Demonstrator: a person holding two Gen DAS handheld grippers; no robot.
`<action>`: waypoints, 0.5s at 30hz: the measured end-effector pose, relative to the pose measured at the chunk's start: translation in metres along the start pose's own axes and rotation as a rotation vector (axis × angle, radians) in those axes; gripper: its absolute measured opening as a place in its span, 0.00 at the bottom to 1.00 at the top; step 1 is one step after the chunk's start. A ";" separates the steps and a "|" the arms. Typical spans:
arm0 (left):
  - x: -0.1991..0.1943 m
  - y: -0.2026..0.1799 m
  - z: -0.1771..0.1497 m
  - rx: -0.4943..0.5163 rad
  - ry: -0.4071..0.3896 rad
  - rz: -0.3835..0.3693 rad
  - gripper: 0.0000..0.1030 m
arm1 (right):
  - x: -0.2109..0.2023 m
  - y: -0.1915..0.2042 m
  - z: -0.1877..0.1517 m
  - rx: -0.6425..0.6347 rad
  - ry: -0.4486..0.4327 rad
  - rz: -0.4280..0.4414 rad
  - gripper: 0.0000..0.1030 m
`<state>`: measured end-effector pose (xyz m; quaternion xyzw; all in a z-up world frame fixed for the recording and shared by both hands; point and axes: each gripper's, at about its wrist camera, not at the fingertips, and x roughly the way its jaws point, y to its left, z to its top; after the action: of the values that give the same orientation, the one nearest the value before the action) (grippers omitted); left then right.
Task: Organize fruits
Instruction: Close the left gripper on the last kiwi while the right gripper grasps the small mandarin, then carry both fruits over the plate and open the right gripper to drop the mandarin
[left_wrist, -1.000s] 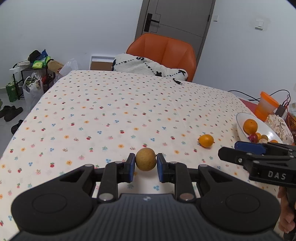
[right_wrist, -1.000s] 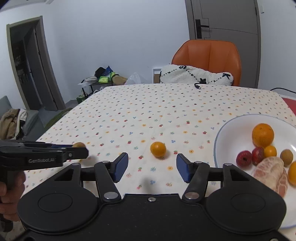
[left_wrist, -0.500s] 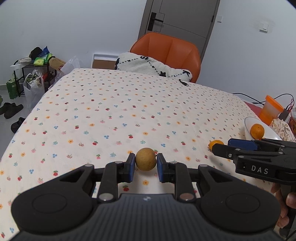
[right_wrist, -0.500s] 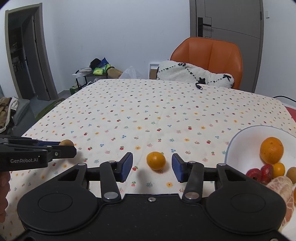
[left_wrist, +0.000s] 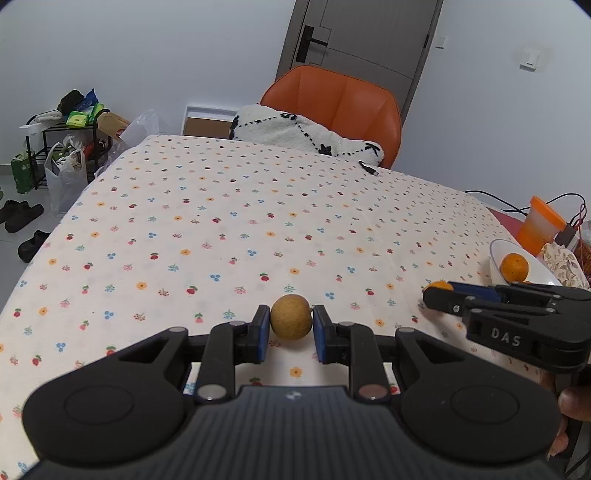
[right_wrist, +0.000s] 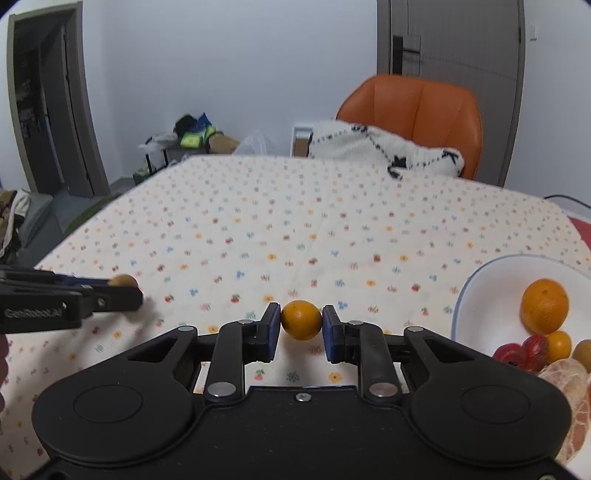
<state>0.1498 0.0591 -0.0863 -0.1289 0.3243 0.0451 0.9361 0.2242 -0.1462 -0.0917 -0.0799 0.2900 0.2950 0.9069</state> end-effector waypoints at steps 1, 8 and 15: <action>0.000 -0.001 0.000 0.002 -0.001 -0.003 0.22 | -0.003 -0.001 0.001 0.008 -0.007 -0.002 0.22; -0.005 -0.013 0.005 0.022 -0.021 -0.041 0.22 | -0.027 -0.008 0.001 0.034 -0.051 -0.013 0.22; -0.004 -0.033 0.006 0.052 -0.022 -0.072 0.22 | -0.048 -0.019 -0.003 0.067 -0.088 -0.021 0.22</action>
<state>0.1556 0.0287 -0.0718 -0.1156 0.3102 0.0041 0.9436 0.2022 -0.1858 -0.0669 -0.0395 0.2586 0.2788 0.9240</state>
